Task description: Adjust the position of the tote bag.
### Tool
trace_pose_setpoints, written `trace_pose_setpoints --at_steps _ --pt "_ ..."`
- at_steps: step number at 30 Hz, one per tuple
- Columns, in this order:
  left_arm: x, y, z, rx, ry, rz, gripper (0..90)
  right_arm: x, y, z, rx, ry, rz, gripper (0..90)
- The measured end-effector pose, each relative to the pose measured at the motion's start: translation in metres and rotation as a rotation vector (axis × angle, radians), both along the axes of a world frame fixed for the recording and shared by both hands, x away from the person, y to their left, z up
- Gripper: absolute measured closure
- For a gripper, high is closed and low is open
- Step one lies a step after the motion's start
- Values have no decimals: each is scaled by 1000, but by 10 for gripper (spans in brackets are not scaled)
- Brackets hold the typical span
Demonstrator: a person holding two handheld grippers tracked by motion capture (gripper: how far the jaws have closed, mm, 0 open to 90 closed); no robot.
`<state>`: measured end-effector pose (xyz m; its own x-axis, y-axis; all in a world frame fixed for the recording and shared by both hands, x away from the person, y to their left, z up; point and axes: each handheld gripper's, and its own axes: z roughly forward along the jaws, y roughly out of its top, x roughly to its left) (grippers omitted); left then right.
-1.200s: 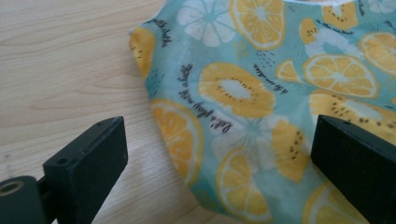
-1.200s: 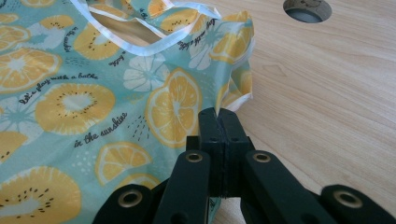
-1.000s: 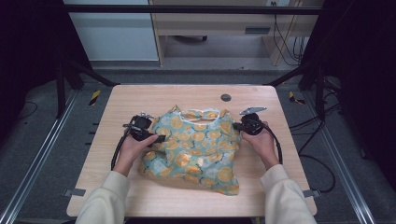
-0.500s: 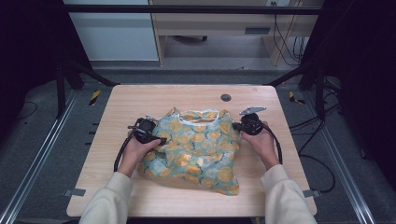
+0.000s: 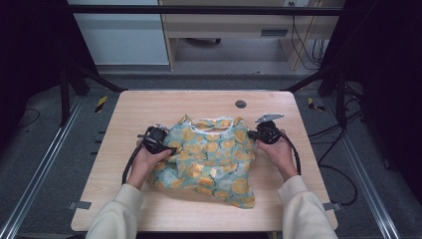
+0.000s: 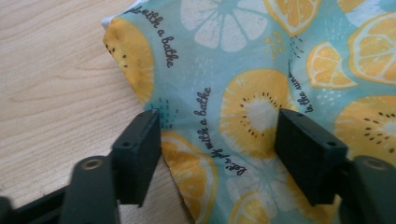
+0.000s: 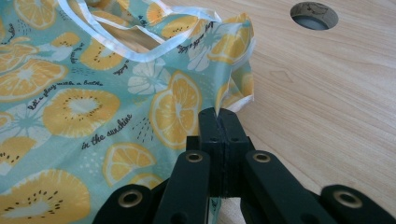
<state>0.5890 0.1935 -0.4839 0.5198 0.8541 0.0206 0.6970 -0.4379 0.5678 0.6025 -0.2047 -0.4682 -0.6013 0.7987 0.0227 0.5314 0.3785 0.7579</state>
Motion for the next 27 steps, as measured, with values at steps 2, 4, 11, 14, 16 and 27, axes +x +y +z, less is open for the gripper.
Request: trace_pose_setpoints --at_steps 2,4,11,14,16,27 --pt "-1 0 0 -1 -7 -2 372 0 0 0 2 1 -2 900" --pt "-2 0 1 -5 -13 -12 432 0 1 0 4 1 -2 900" --pt "-7 -2 1 -7 -43 -63 731 -1 1 2 6 -9 3 900" --pt "-7 -3 1 -12 -42 -73 830 -2 2 4 7 -18 4 900" --pt "-8 -3 1 -17 -45 -75 848 -3 2 5 8 -19 4 900" --pt "-16 3 25 -63 -155 -61 892 -12 -3 24 33 -72 5 900"
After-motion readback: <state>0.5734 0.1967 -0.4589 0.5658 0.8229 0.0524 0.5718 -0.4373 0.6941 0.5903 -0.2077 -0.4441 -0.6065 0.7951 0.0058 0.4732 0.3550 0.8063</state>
